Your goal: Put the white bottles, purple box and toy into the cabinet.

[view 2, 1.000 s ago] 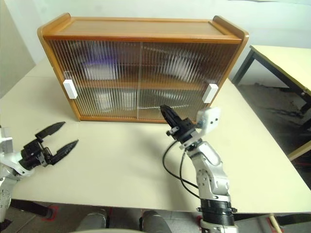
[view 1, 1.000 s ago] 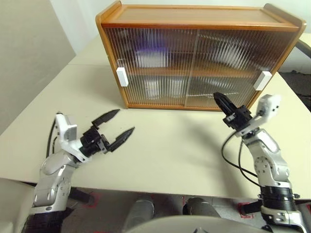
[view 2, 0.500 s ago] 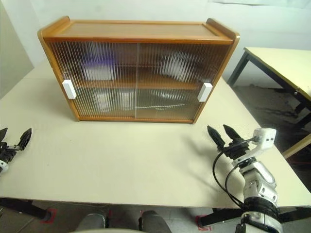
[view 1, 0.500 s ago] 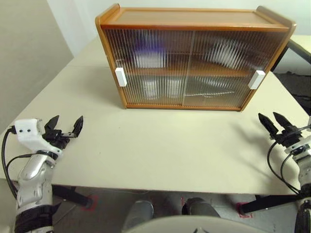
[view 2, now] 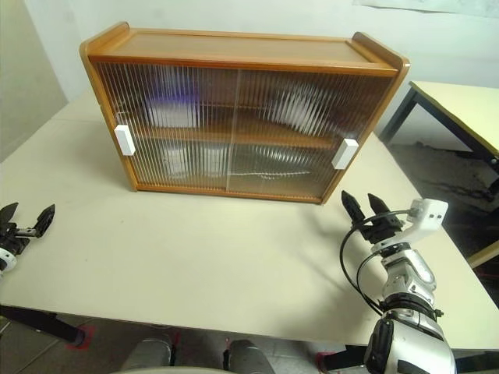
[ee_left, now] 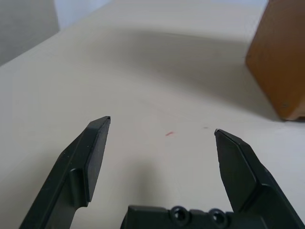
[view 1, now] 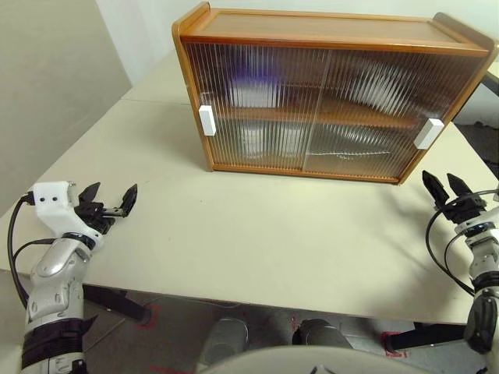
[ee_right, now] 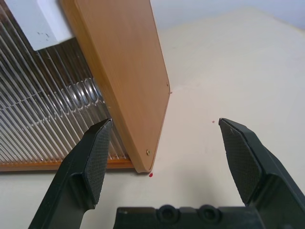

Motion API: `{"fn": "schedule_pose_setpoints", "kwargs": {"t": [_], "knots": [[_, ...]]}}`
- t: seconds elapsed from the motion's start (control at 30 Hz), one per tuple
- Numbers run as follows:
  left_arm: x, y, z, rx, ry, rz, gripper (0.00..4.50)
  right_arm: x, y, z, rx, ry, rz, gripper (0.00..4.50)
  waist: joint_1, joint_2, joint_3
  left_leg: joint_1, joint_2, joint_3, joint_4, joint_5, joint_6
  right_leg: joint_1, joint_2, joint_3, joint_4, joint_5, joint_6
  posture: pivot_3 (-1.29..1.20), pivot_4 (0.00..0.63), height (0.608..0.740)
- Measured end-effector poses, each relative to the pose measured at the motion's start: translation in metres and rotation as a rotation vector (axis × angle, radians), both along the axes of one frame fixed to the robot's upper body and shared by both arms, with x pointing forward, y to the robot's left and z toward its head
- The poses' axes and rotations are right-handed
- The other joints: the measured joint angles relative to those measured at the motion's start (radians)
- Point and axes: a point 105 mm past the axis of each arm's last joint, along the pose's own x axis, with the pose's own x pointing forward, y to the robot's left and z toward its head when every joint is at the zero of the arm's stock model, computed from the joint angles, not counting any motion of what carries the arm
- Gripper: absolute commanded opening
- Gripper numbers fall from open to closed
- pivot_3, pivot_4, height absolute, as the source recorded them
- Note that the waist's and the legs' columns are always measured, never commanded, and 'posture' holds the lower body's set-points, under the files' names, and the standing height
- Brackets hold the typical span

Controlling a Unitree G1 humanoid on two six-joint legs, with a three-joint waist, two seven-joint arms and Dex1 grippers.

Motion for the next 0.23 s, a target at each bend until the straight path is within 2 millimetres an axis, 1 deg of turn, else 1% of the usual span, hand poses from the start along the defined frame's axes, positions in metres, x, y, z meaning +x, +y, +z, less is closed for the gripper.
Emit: {"fn": "schedule_pose_setpoints", "kwargs": {"t": [0.1, 0.23], "knots": [[0.001, -0.0039, 0.0007, -0.011, -0.007, -0.017, 4.5, -0.0032, -0.0021, -0.0006, 0.007, -0.006, -0.003, 4.48, 0.0, -0.003, 0.003, 0.001, 0.0, 0.0, 0.0, 0.0, 0.0, 0.001, 0.0, 0.0, 0.0, 0.0, -0.001, 0.09, 0.028, 0.74], [0.0045, -0.0077, 0.005, -0.012, -0.022, -0.046, 4.5, -0.0053, -0.0004, -0.0019, 0.007, -0.008, 0.017, 4.48, 0.0, -0.004, 0.004, 0.001, 0.0, 0.0, 0.0, 0.0, -0.001, 0.001, 0.0, 0.0, 0.0, 0.0, -0.001, 0.08, 0.016, 0.74]]}}
